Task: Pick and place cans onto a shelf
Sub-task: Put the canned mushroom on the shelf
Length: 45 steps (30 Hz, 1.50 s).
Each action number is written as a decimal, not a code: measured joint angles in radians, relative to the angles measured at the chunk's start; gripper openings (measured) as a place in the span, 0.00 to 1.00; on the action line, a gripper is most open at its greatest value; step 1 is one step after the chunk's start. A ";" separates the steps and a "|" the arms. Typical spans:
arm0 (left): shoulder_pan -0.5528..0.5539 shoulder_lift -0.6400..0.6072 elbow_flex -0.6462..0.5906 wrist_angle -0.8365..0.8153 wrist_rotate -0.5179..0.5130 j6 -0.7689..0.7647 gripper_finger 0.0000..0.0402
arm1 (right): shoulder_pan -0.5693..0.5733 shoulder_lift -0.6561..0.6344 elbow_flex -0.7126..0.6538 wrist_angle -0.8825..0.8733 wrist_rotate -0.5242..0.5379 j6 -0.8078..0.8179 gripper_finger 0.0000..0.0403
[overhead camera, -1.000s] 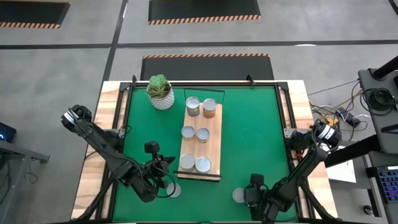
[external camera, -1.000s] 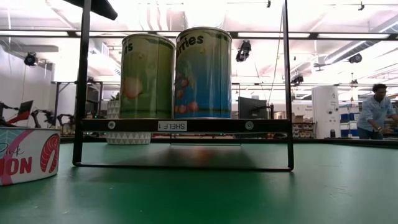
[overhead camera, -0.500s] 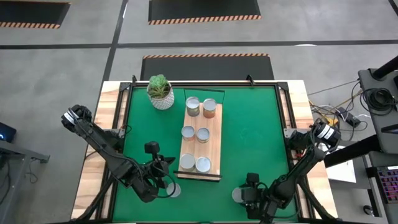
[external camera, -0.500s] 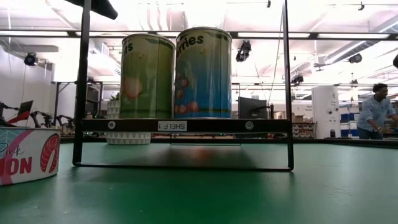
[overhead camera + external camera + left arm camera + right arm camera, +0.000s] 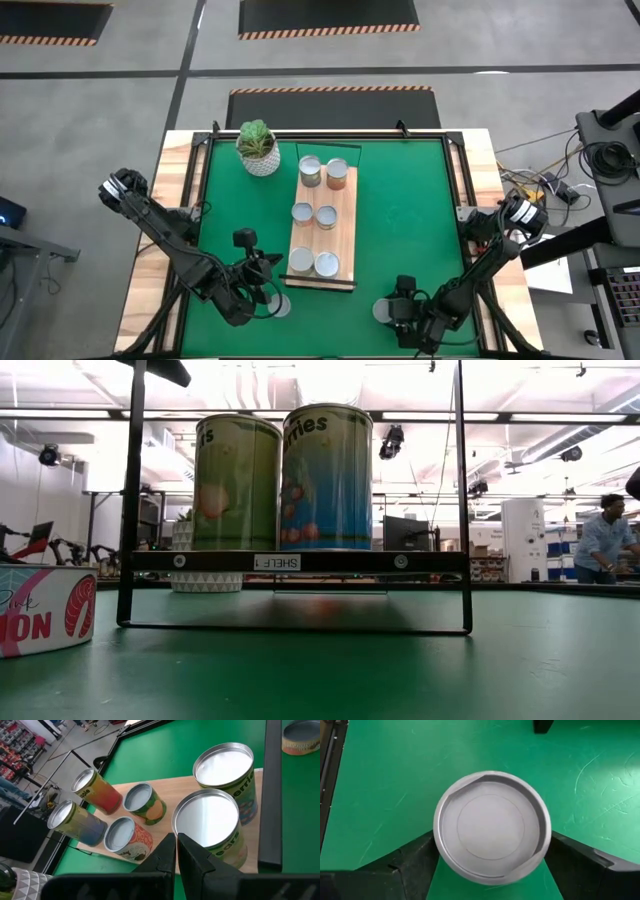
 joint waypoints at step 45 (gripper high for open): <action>0.477 -0.546 -0.520 0.704 0.535 0.820 0.00 | -0.756 -0.419 -0.115 -0.004 -0.254 -0.534 0.68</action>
